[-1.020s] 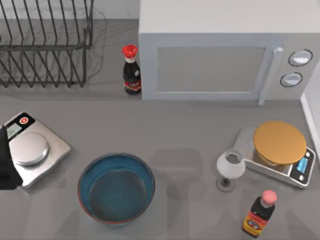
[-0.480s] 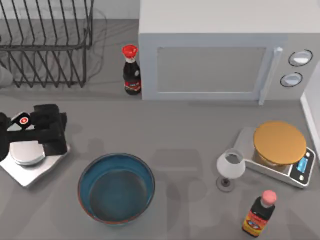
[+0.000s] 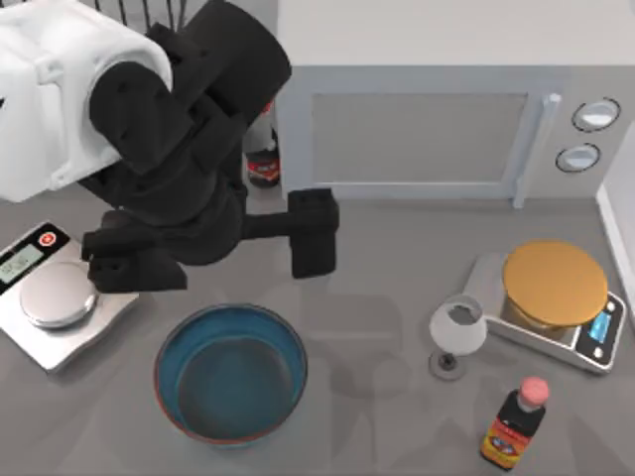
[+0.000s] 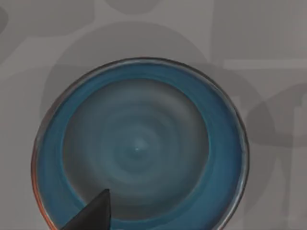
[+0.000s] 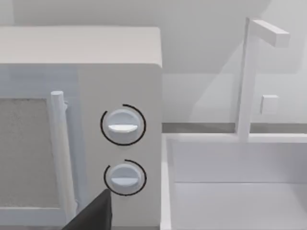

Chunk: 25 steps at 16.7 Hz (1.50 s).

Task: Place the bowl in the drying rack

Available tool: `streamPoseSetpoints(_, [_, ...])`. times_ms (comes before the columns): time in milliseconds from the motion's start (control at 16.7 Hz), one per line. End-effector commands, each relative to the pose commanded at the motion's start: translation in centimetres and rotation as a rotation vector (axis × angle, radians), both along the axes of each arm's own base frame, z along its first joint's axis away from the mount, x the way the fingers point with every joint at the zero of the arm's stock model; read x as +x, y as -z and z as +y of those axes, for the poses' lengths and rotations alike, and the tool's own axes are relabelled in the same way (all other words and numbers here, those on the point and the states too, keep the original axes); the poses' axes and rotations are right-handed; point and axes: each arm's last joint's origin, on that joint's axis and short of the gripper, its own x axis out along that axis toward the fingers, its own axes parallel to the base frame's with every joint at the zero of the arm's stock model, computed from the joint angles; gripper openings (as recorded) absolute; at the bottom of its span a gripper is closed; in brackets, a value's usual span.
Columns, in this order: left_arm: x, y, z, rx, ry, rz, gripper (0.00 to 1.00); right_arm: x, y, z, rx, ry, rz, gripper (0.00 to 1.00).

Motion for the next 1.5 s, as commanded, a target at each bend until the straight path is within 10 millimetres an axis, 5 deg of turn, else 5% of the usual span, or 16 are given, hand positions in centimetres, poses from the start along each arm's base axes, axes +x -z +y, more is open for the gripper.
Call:
streamPoseSetpoints(240, [1.1, 2.4, -5.5, 0.128, 0.004, 0.169, 1.0, 0.0, 0.0, 0.0, 0.0, 0.0, 0.0, 1.0])
streamPoseSetpoints(420, [1.1, 3.3, -7.2, 0.177, 0.004, 0.218, 1.0, 0.0, 0.0, 0.0, 0.0, 0.0, 0.0, 1.0])
streamPoseSetpoints(840, [1.1, 3.9, -7.3, 0.182, 0.003, 0.222, 1.0, 0.0, 0.0, 0.0, 0.0, 0.0, 0.0, 1.0])
streamPoseSetpoints(1320, [1.2, 12.5, -7.5, 0.175, 0.004, 0.215, 1.0, 0.0, 0.0, 0.0, 0.0, 0.0, 0.0, 1.0])
streamPoseSetpoints(1500, [1.0, 13.4, -7.4, 0.18, 0.004, 0.221, 1.0, 0.0, 0.0, 0.0, 0.0, 0.0, 0.0, 1.0])
